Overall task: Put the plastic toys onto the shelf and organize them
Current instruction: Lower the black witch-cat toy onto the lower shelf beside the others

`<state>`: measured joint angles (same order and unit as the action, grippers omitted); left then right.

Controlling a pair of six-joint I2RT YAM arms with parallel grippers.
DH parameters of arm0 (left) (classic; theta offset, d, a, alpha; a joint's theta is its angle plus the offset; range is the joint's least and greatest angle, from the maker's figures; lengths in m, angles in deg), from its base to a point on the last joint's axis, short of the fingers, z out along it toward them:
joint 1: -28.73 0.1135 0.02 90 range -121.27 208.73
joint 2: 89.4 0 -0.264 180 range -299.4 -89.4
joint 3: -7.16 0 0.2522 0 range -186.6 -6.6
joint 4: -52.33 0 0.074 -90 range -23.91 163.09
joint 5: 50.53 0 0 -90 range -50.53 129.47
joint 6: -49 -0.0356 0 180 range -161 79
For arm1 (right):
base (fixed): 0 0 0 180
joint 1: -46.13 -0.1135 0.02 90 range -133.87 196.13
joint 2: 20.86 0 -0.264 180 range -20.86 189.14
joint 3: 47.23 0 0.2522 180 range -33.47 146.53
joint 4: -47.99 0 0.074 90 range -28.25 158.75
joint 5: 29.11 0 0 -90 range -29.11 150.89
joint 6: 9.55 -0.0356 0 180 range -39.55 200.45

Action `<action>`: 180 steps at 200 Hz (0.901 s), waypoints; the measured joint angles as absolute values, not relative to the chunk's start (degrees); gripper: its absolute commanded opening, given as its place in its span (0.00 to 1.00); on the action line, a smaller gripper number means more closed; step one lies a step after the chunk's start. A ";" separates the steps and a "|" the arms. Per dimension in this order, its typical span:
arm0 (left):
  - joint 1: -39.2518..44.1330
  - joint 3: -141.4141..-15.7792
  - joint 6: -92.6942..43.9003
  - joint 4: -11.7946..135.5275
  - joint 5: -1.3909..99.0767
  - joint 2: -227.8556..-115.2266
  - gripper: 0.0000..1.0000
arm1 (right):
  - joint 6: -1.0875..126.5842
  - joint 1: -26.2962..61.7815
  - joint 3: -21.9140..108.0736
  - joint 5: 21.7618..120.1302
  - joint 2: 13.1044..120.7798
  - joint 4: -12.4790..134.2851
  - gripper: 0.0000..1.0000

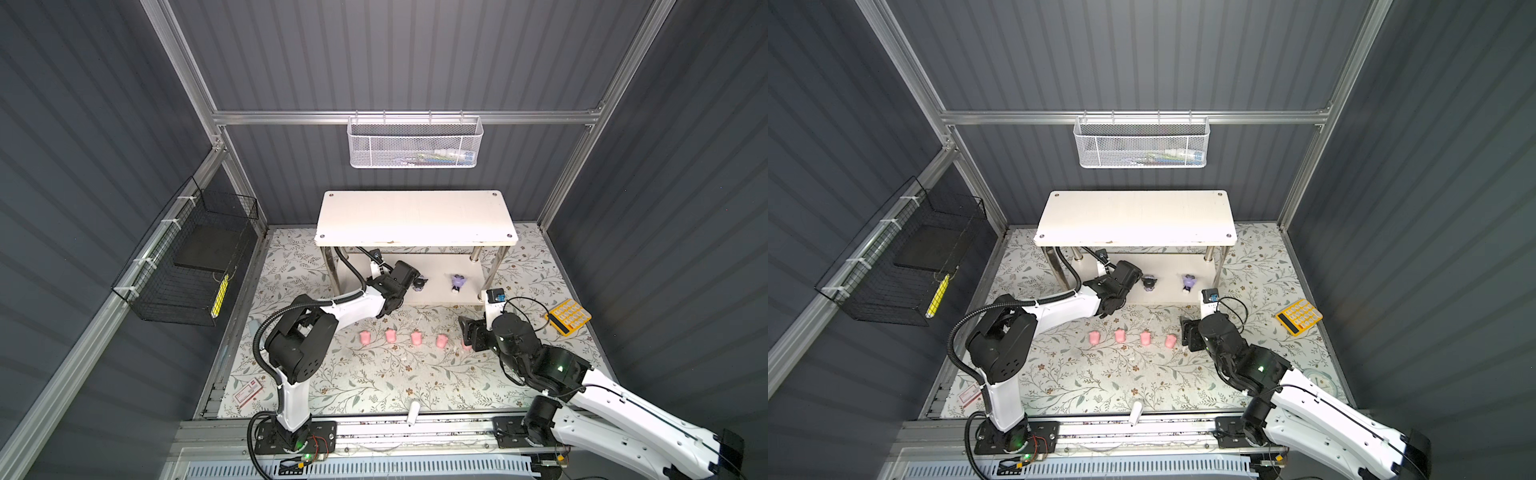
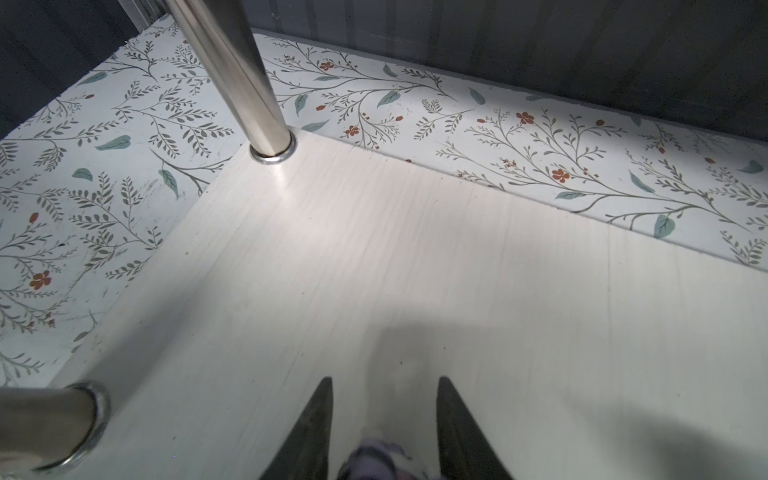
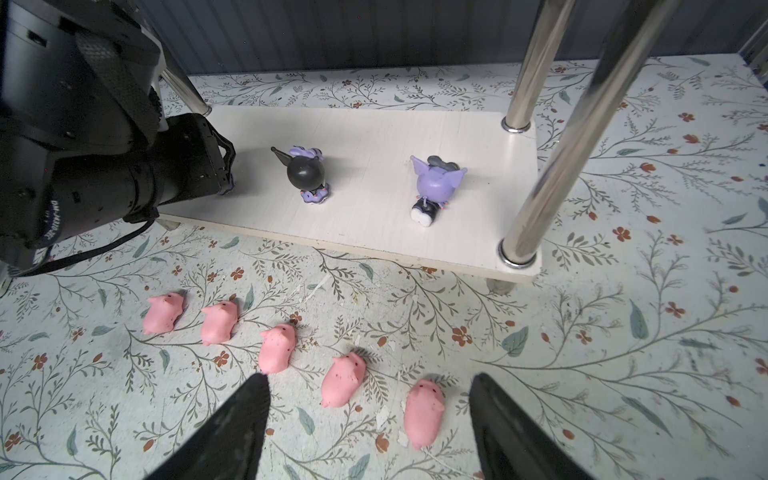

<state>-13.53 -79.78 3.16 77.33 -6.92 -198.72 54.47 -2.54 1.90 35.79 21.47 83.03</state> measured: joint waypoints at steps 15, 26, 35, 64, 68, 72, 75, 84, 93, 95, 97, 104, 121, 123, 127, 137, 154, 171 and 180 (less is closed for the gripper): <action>-13.53 -79.96 3.29 77.11 -6.94 -199.04 0.36 | 54.32 -2.54 1.73 35.79 21.73 83.05 0.77; -13.53 -79.96 3.57 77.09 -6.94 -199.04 0.37 | 54.30 -2.54 1.66 35.79 21.95 83.03 0.78; -13.53 -79.96 3.75 77.11 -6.96 -199.04 0.37 | 54.30 -2.54 1.66 35.79 22.08 83.03 0.77; -13.42 -79.96 4.19 77.11 -6.96 -199.04 0.40 | 54.10 -2.54 1.60 35.81 22.25 82.79 0.78; -13.42 -79.96 4.25 77.09 -6.96 -199.04 0.40 | 54.08 -2.54 1.55 35.81 22.28 82.79 0.78; -13.42 -79.96 4.25 77.09 -6.96 -199.04 0.41 | 54.06 -2.54 1.53 35.81 22.36 82.81 0.78; -13.40 -79.96 4.32 77.09 -6.96 -199.04 0.41 | 54.03 -2.54 1.51 35.81 22.39 82.81 0.77; -13.27 -79.96 4.45 77.07 -6.94 -199.04 0.43 | 53.92 -2.54 1.42 35.81 22.56 82.75 0.77; -13.27 -79.96 4.58 77.05 -6.92 -199.07 0.44 | 53.90 -2.54 1.36 35.81 22.71 82.75 0.78; -13.25 -79.96 4.64 77.05 -6.92 -199.09 0.44 | 53.90 -2.54 1.36 35.81 22.73 82.77 0.78; -13.22 -79.96 4.62 77.03 -6.92 -199.11 0.45 | 53.90 -2.54 1.36 35.81 22.80 82.77 0.77; -13.22 -79.96 4.67 76.92 -6.92 -199.15 0.45 | 53.90 -2.52 1.36 35.83 22.93 82.75 0.78; -13.18 -79.96 4.69 76.72 -6.92 -199.31 0.47 | 53.90 -2.50 1.36 35.83 23.24 82.57 0.78; -13.18 -79.96 4.69 76.72 -6.90 -199.31 0.47 | 53.90 -2.50 1.36 35.83 23.26 82.57 0.78; -13.18 -79.94 4.69 76.74 -6.90 -199.33 0.47 | 53.90 -2.50 1.36 35.86 23.35 82.53 0.77; -13.18 -79.94 4.69 76.72 -6.90 -199.33 0.47 | 53.90 -2.50 1.36 35.86 23.48 82.42 0.78; -13.18 -79.94 4.84 76.72 -6.92 -199.33 0.48 | 53.88 -2.45 1.33 35.92 23.57 82.35 0.77; -13.18 -79.94 4.89 76.72 -6.92 -199.33 0.49 | 53.88 -2.30 1.33 36.03 23.57 82.31 0.78; -13.18 -79.94 4.89 76.72 -6.92 -199.33 0.50 | 53.88 -2.28 1.33 36.05 23.63 82.24 0.77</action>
<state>-13.18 -79.94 4.89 76.72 -6.92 -199.33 53.88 -2.28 1.33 36.05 23.63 82.24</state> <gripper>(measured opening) 0.493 0.775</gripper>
